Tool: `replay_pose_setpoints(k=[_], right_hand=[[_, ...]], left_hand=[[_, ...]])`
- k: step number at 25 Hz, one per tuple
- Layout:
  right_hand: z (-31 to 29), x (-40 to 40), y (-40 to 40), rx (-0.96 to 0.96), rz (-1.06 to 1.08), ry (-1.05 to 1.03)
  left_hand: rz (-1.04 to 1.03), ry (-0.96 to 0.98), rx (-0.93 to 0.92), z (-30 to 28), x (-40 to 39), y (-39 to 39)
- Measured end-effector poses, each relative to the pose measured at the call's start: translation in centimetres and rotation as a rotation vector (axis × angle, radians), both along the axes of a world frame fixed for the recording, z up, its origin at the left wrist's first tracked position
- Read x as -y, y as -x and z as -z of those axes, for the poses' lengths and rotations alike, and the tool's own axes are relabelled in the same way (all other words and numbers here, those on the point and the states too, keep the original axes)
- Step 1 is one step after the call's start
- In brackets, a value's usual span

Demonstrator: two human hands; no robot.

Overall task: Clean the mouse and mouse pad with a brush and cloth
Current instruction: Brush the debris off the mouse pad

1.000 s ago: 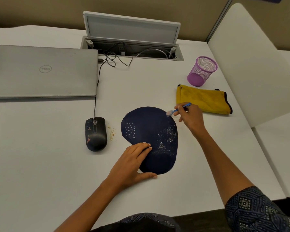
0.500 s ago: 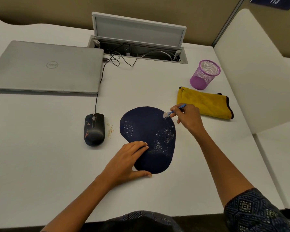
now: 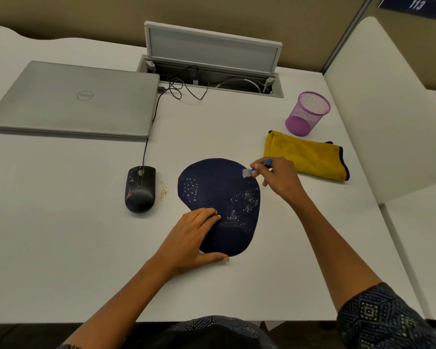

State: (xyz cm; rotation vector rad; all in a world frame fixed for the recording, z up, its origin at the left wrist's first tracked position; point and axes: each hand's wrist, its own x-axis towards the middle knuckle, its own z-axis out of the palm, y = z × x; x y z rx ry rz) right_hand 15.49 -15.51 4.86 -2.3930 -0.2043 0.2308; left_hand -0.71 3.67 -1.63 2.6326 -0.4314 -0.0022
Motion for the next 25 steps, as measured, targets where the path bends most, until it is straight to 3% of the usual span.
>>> replay_pose_setpoints(k=[5,10,12,19,25], right_hand=[[-0.2,3.3,-0.4,-0.049,-0.021,0.193],[-0.9,1.1,-0.4,-0.032,0.008,-0.126],[-0.3,0.4,0.0,-0.058,-0.032,-0.152],[0.0,3.8,-0.2,-0.070,-0.027,0.080],[0.0,0.8,-0.3,-0.005,-0.031,-0.213]], left_hand=[[-0.033,0.005,-0.027,0.0,0.4,0.1],[-0.112,0.058,-0.061,-0.5,1.2,0.3],[-0.141,0.063,-0.073,-0.5,1.7,0.4],[-0.178,0.070,-0.101,-0.4,2.1,0.5],[-0.180,0.069,-0.132,-0.6,2.1,0.3]])
